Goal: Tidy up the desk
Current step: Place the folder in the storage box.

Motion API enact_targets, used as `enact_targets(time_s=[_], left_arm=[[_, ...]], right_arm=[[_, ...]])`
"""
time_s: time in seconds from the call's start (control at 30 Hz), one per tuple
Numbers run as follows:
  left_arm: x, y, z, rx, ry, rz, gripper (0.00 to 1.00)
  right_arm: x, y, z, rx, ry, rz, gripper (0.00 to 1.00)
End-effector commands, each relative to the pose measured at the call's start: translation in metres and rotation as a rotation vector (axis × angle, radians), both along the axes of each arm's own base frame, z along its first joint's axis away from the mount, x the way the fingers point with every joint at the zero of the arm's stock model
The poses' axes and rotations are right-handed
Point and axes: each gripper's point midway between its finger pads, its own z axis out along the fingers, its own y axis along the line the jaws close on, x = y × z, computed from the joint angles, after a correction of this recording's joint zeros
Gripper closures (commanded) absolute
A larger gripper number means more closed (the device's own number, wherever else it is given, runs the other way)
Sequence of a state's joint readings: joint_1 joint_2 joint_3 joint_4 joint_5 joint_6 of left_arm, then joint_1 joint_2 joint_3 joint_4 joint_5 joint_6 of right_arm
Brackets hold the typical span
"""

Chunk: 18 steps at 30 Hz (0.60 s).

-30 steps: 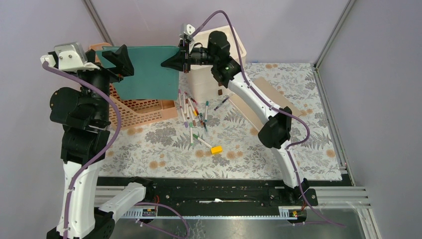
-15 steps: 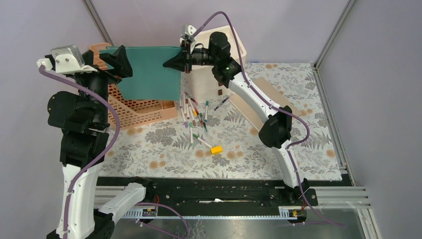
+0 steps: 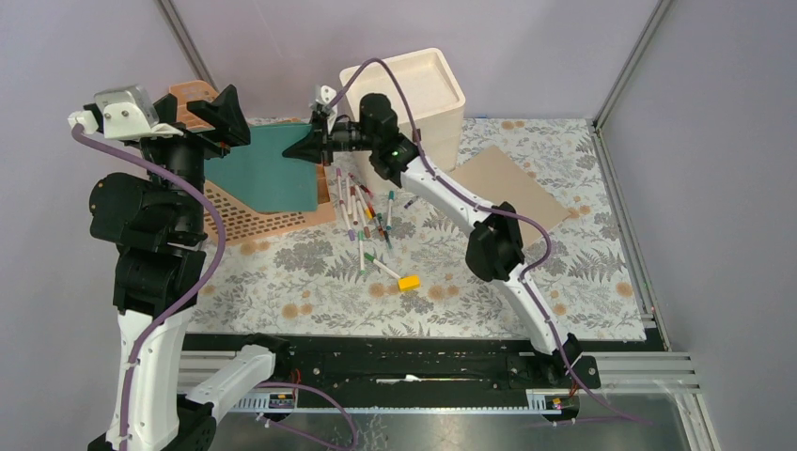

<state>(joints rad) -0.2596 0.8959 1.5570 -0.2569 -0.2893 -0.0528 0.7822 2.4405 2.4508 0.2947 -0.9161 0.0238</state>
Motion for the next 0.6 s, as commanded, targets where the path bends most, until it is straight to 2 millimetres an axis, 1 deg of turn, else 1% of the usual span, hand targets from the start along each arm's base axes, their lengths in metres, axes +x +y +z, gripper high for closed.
enact_targets(time_s=[0.0,0.17,0.27,0.37,0.47,0.57], left_arm=[[-0.009,0.0,0.015,-0.01,-0.055,-0.013,0.01],[-0.007,-0.001,0.016,-0.006,-0.051,-0.017,0.01],[-0.007,-0.001,0.016,-0.006,-0.051,-0.019,0.01],[-0.006,-0.002,0.016,-0.004,-0.047,-0.022,0.01],[-0.005,-0.003,0.018,0.0,-0.046,-0.024,0.01],[-0.004,-0.004,0.017,0.002,-0.045,-0.027,0.01]], right_arm=[[-0.011,0.008,0.055,0.177,-0.165,-0.015,1.0],[-0.015,0.022,0.055,0.234,-0.191,-0.042,1.0],[-0.013,0.028,0.053,0.263,-0.245,-0.074,1.0],[-0.007,0.029,0.053,0.283,-0.276,-0.108,1.0],[-0.004,0.031,0.046,0.274,-0.277,-0.112,1.0],[-0.008,0.034,0.028,0.238,-0.243,-0.076,1.0]])
